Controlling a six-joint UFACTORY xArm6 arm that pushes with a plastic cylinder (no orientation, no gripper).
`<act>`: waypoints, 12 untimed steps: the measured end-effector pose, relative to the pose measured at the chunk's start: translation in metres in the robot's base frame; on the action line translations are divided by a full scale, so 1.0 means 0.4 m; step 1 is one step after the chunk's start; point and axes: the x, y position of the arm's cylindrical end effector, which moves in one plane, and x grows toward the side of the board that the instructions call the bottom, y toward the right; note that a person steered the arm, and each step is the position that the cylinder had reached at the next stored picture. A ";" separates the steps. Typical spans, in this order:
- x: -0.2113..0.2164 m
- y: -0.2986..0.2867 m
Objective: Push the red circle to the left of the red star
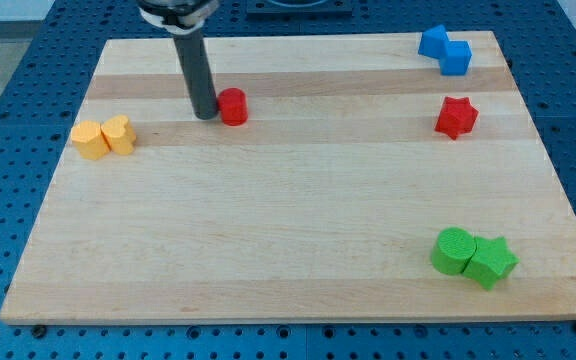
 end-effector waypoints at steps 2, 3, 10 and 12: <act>0.020 0.145; -0.021 0.085; -0.016 0.563; 0.005 0.671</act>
